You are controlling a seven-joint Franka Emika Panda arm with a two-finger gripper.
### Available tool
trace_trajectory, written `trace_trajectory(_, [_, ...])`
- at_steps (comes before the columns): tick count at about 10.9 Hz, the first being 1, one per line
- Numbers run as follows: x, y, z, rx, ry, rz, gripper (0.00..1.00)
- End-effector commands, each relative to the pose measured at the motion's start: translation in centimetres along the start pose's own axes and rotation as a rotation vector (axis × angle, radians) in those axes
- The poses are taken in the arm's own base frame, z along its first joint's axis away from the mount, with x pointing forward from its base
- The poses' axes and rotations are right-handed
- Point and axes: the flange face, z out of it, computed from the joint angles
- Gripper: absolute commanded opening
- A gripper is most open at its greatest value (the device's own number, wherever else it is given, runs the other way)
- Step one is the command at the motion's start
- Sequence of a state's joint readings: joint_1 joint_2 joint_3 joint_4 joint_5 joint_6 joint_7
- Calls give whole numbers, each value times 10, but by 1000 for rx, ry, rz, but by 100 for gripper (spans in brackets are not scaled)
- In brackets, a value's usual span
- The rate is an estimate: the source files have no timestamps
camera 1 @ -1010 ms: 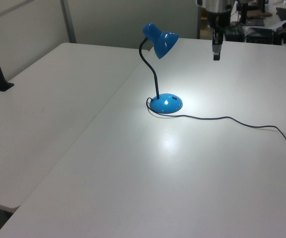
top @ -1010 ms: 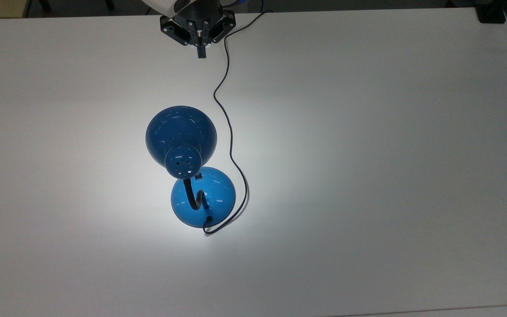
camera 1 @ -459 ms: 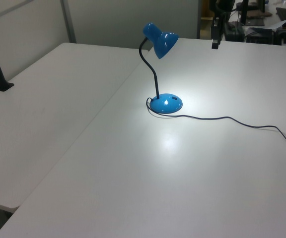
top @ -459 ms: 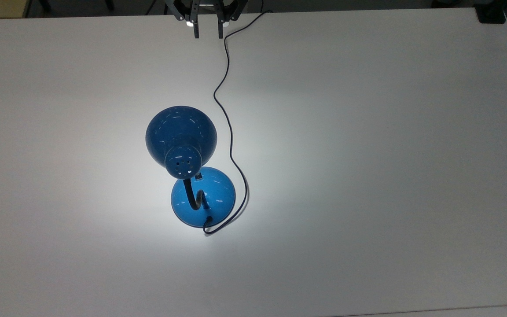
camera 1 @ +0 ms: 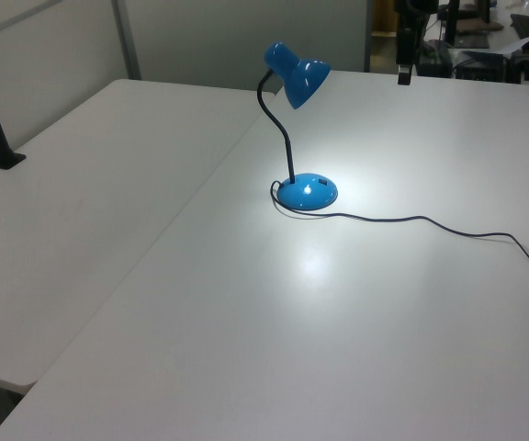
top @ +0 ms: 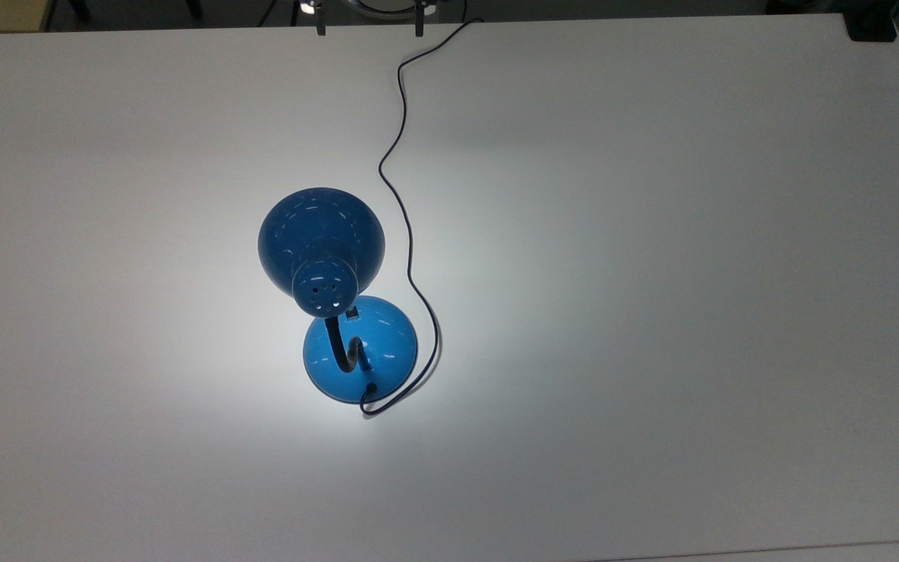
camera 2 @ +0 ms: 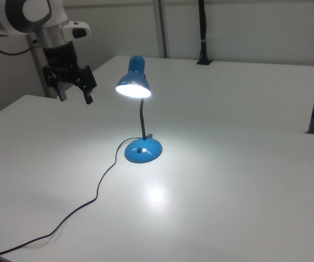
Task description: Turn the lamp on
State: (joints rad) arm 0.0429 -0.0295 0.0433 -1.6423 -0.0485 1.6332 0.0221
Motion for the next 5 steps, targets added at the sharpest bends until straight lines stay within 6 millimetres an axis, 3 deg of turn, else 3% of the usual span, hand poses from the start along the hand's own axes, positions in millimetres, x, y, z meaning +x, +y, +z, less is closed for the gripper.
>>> trace_trajectory(1, [-10, 1, -9, -14, -12, 19, 100])
trace_trajectory(5, [-10, -2, -7, -16, -19, 14, 100])
